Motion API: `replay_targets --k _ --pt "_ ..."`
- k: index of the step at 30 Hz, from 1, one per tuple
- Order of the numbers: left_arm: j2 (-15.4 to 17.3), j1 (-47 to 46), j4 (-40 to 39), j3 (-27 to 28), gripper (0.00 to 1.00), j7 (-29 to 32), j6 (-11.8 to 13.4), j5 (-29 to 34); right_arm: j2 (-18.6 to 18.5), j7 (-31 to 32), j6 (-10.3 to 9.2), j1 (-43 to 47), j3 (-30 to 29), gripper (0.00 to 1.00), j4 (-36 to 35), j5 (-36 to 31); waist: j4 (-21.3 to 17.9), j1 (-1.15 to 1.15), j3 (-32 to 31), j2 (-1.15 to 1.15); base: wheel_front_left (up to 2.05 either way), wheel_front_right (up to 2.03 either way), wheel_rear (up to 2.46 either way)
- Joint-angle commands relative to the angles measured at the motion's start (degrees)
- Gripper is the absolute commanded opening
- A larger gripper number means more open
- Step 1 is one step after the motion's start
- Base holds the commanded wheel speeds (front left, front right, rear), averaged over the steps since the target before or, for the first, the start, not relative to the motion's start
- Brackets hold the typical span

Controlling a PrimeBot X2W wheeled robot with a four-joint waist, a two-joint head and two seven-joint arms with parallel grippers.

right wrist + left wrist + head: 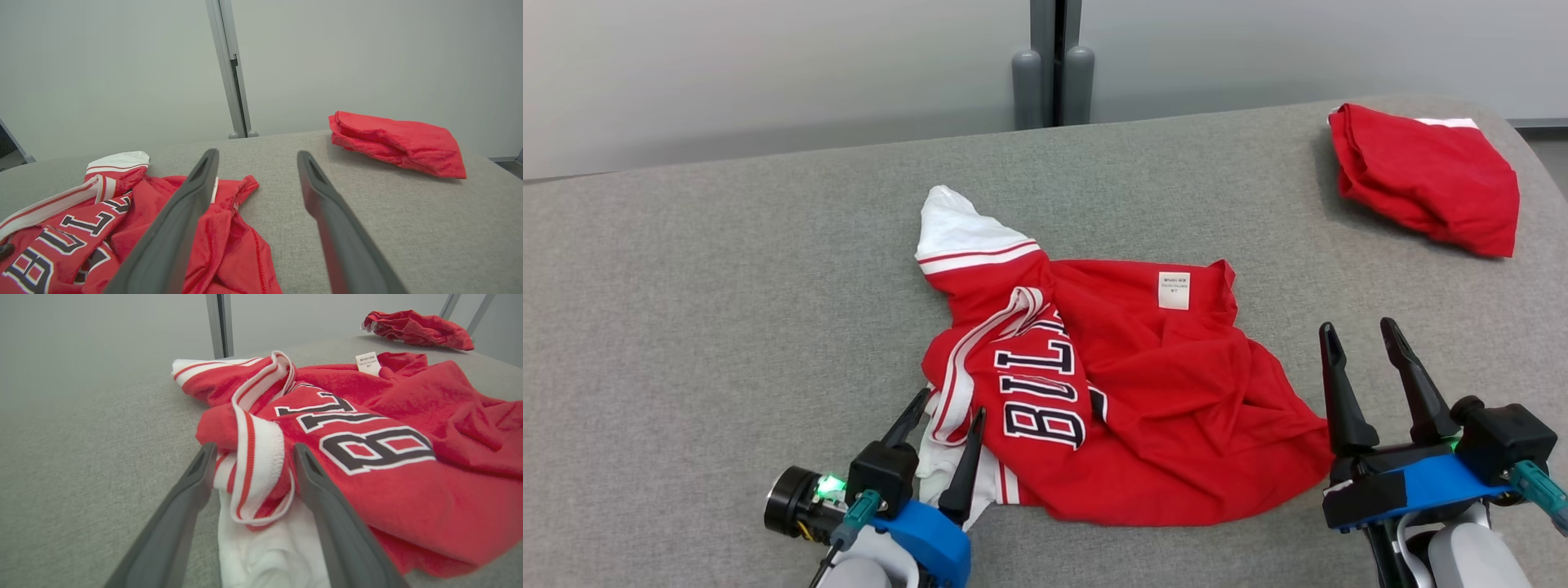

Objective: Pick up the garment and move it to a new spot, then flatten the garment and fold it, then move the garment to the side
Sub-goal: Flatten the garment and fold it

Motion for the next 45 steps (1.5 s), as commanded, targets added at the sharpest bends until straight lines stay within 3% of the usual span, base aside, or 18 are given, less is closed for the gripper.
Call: replay_targets --k 1,9,10,11,12,17,23,31,39,40,41,45 --pt "0.42 -0.29 0.7 -0.41 1.0 -0.1 -0.21 0.1 -0.14 -0.28 0.02 -0.21 -0.2 1.0 -0.18 0.36 -0.19 0.0 0.12 0.0 0.0 0.0 0.0" --pt "0.48 -2.44 6.58 -0.38 1.0 -0.13 -0.09 -1.07 -0.23 -0.29 0.02 -0.66 0.28 1.0 -0.07 0.59 -1.48 0.0 0.75 0.0 0.0 0.0 0.0" --pt "0.42 -2.91 7.33 -0.42 0.5 -0.15 -0.12 -1.18 -0.21 -0.29 0.02 -0.68 0.3 1.0 -0.04 0.6 -1.61 0.0 0.75 0.0 0.0 0.0 0.0" --pt "0.37 -3.49 8.09 -0.44 0.3 -0.16 -0.16 -1.38 -0.22 -0.29 0.02 -0.65 0.27 1.0 -0.05 0.58 -1.66 0.0 0.71 0.0 0.0 0.0 0.0" --pt "0.33 -4.08 8.69 -0.53 0.0 -0.18 -0.19 -1.56 -0.29 -0.29 0.02 -0.56 0.11 1.0 -0.07 0.58 -1.63 0.0 0.64 0.0 0.0 0.0 0.0" --pt "0.12 -5.61 7.98 -0.36 0.0 -0.3 -0.17 -2.3 -0.24 -0.28 0.02 0.96 -0.88 1.0 0.22 0.34 -0.05 0.0 -0.56 0.0 0.0 0.0 0.0" --pt "1.1 -3.33 1.69 0.82 0.0 -0.35 0.55 -2.94 0.27 -0.27 0.02 1.84 -1.08 1.0 0.85 0.53 3.1 0.0 -2.55 0.0 0.0 0.0 0.0" --pt "4.35 2.37 -6.69 2.56 0.0 0.24 2.22 -3.78 0.73 -0.25 0.02 3.22 -1.72 1.0 3.03 0.44 7.46 0.0 -4.94 0.0 0.0 0.0 0.0" --pt "6.7 7.22 -13.7 4.46 0.0 3.17 4.23 -5.29 1.12 -0.25 0.02 2.77 -1.33 1.0 4.0 0.1 8.03 0.0 -4.82 0.0 0.0 0.0 0.0" --pt "6.75 7.5 -14.4 4.5 0.06 3.48 4.35 -5.26 1.14 -0.25 0.02 2.62 -1.23 1.0 4.14 0.1 7.89 0.0 -4.69 0.0 0.0 0.0 0.0" --pt "6.62 7.68 -15.03 4.63 1.0 3.79 4.66 -5.7 1.06 -0.25 0.02 2.36 -1.19 1.0 4.36 0.27 7.54 0.0 -4.44 0.0 0.0 0.0 0.0" --pt "6.19 6.62 -15.57 5.03 1.0 2.92 5.23 -6.09 0.53 -0.25 0.02 1.84 -1.57 1.0 4.53 0.41 6.74 0.0 -4.14 0.0 0.0 0.0 0.0"
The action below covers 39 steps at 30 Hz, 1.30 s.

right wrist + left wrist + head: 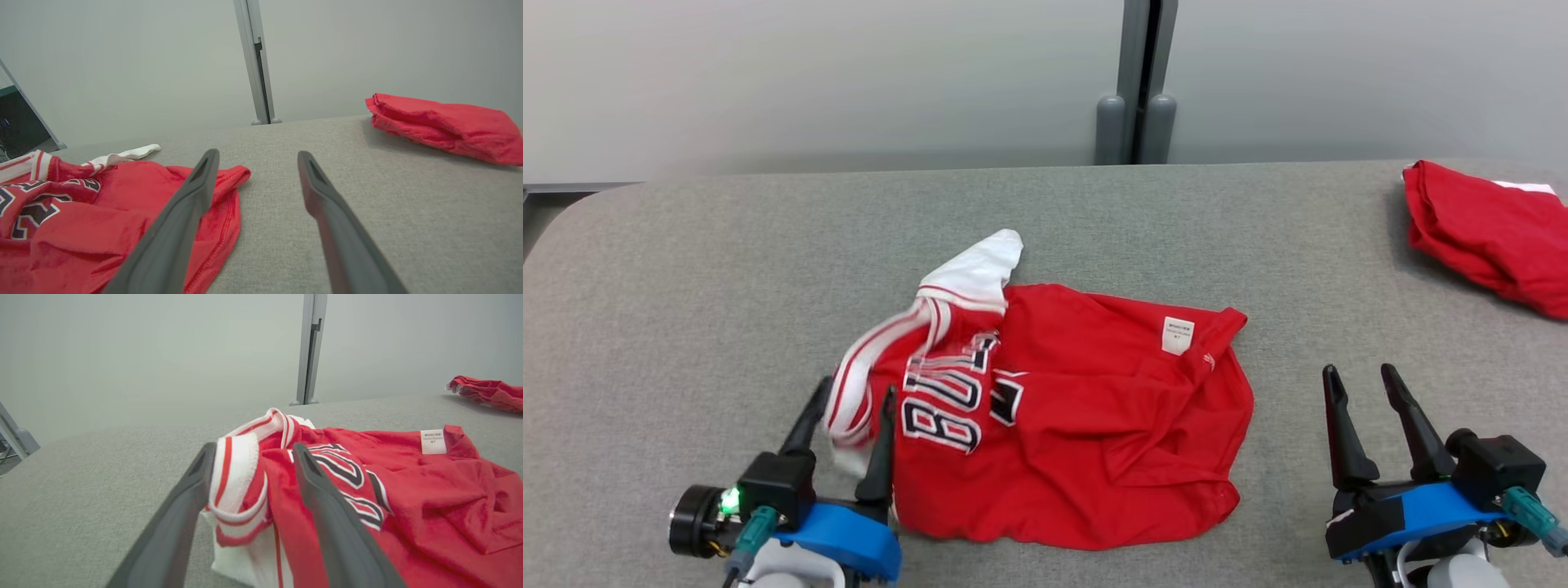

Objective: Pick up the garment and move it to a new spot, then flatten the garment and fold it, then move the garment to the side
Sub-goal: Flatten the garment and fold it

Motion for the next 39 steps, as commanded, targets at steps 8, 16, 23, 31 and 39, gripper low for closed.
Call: replay_targets --k 8,16,23,31,39 --pt "-0.56 -2.18 -1.7 3.04 1.0 -2.94 2.05 -1.18 -0.89 -0.2 0.02 -0.56 -0.55 1.0 0.08 0.39 -1.39 0.0 -0.53 0.0 0.0 0.0 0.0" --pt "-0.88 -0.1 -5.15 7.57 1.0 -3.42 4.06 -0.5 -0.7 -0.2 0.02 0.65 -0.99 1.0 -0.13 0.33 -2.12 0.0 -1.25 0.0 0.0 0.0 0.0" --pt "-1.66 3.25 -6.87 12.08 1.0 -3.45 4.84 1.0 -0.5 -0.2 0.02 1.35 -1.7 1.0 -0.29 -0.03 -2.15 0.0 -1.19 0.0 0.0 0.0 0.0" --pt "-2.85 4.51 -7.31 13.66 1.0 -3.46 3.66 2.85 -0.74 -0.09 0.02 0.84 -0.73 1.0 1.3 -0.41 -1.24 0.0 -1.45 0.0 0.0 0.0 0.0" --pt "-4.06 3.66 -7.45 14.1 1.0 -3.47 2.5 4.1 -1.03 2.15 0.02 -4.57 4.81 1.0 3.56 -1.65 0.19 0.0 -1.38 0.0 0.0 0.0 0.0"
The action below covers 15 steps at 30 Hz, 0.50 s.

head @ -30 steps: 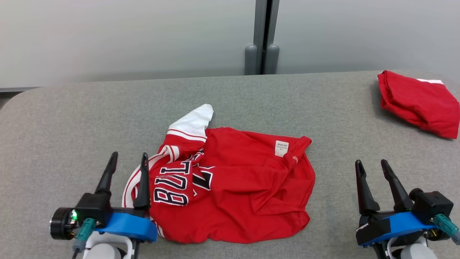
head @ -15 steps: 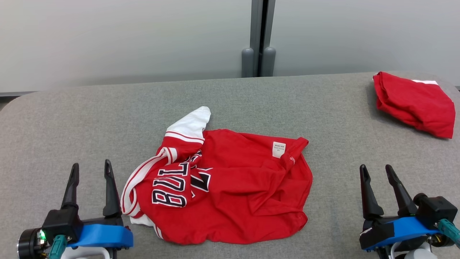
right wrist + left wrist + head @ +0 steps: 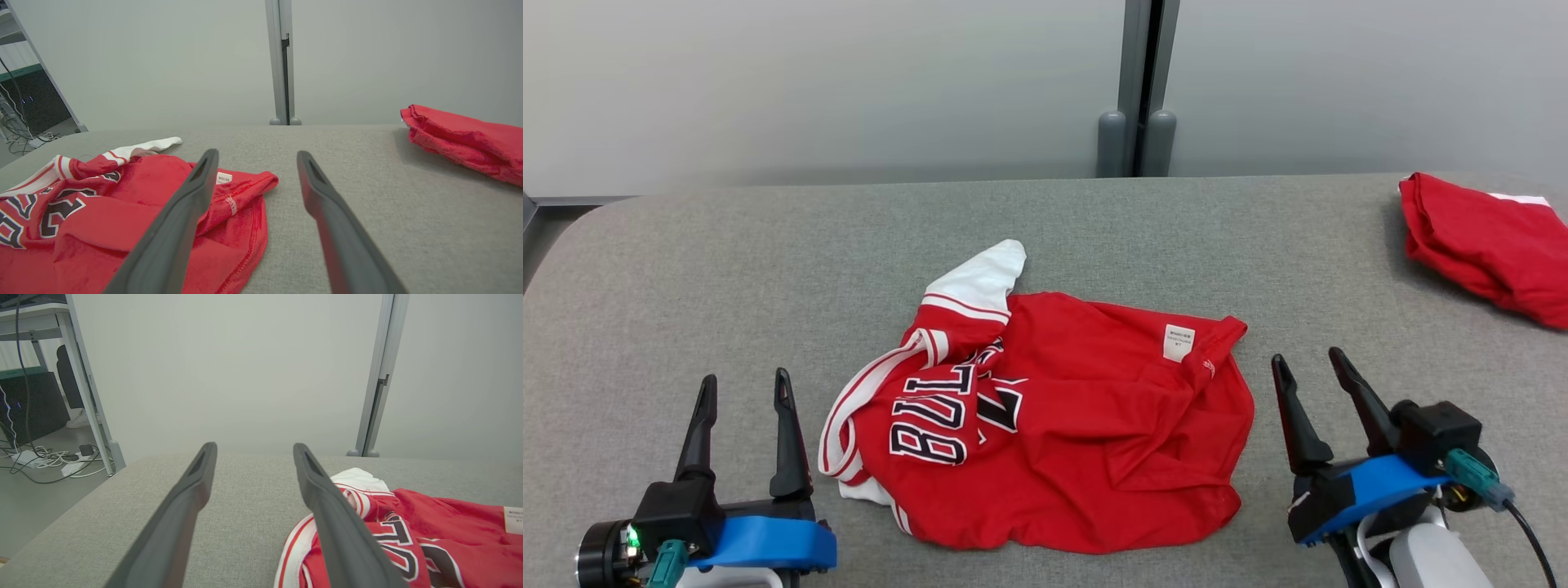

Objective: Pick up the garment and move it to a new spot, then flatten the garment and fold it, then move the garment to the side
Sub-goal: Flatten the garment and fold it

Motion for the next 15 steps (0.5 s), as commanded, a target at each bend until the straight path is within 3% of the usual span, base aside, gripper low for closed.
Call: replay_targets --k 1,15 --pt "-0.13 -0.89 -0.11 0.22 1.0 -0.26 -0.35 0.31 -0.26 0.7 0.02 -1.69 0.8 1.0 0.84 -0.45 0.3 0.0 0.21 0.0 0.0 0.0 0.0" --pt "-1.92 -3.26 0.27 -0.42 1.0 -0.26 -1.87 1.74 0.38 3.38 0.02 -14.48 5.47 1.0 18.07 -1.32 4.15 0.0 3.55 0.0 0.0 0.0 0.0"
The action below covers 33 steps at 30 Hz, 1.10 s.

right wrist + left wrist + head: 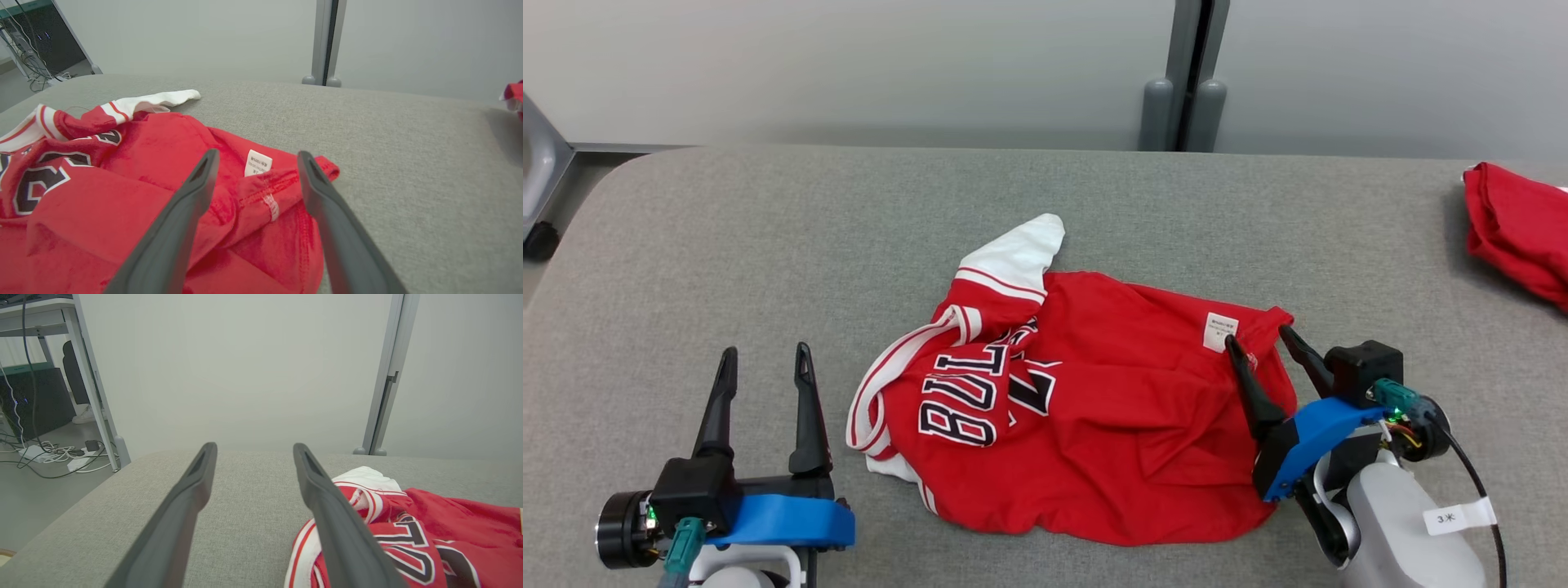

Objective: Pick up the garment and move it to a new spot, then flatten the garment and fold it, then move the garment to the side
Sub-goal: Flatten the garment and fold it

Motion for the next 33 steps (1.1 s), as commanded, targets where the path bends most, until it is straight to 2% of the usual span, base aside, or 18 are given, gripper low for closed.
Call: replay_targets --k 1,10,11,12,13,14,15,19,24,28,33 --pt "-0.22 -0.87 0.15 -0.28 1.0 -0.26 -0.24 0.26 0.12 -0.25 0.02 -1.6 0.25 1.0 2.24 -0.17 0.8 0.0 0.68 0.0 0.0 0.0 0.0" --pt "-0.88 -2.21 0.44 -0.58 1.0 -0.26 -0.47 0.56 0.65 -1.82 0.02 -6.27 -2.12 1.0 14.32 -2.78 2.57 0.0 2.53 0.0 0.0 0.0 0.0" --pt "-0.94 -2.42 0.5 -0.63 1.0 -0.26 -0.55 0.58 0.82 -1.89 0.02 -6.83 -2.22 0.75 15.32 -2.51 2.74 0.0 2.75 0.0 0.0 0.0 0.0" --pt "-0.94 -2.42 0.5 -0.63 1.0 -0.26 -0.55 0.58 0.82 -1.89 0.02 -6.83 -2.22 0.75 15.32 -2.51 2.74 0.0 2.75 0.0 0.0 0.0 0.0" --pt "-1.02 -2.66 0.61 -0.7 1.0 -0.26 -0.66 0.55 1.02 -2.13 0.02 -7.53 -2.31 0.33 16.06 -1.97 2.96 0.0 3.0 0.0 0.0 0.0 0.0" --pt "-1.08 -2.87 0.71 -0.79 1.0 -0.26 -0.72 0.53 1.16 -2.24 0.02 -8.25 -2.45 0.06 16.8 -1.58 3.16 0.0 3.21 0.0 0.0 0.0 0.0" --pt "-1.12 -3.14 0.87 -0.8 1.0 -0.26 -0.78 0.47 1.28 -2.42 0.02 -8.81 -2.31 0.0 17.6 -1.26 3.31 0.0 3.35 0.0 0.0 0.0 0.0" --pt "-1.29 -3.81 1.39 -0.91 1.0 -0.26 -0.8 0.34 1.57 -3.9 0.02 -11.38 -1.26 0.0 19.02 0.05 3.61 0.0 3.61 0.0 0.0 0.0 0.0" --pt "-1.38 -2.8 1.99 0.03 1.0 -0.27 -0.86 0.38 1.81 -5.38 0.02 -12.28 1.08 0.0 16.25 3.35 2.66 0.0 2.36 0.0 0.0 0.0 0.0" --pt "-1.41 -1.88 1.99 0.82 1.0 -0.27 -0.98 0.63 1.46 -5.67 0.02 -10.63 4.29 0.0 9.76 5.66 1.3 0.0 0.55 0.0 0.0 0.0 0.0" --pt "-1.4 -0.98 1.77 1.65 1.0 -0.26 -1.37 0.77 -1.16 -5.7 0.02 -6.35 7.64 0.0 -2.55 8.88 -0.33 0.0 -1.06 0.0 0.0 0.0 0.0"
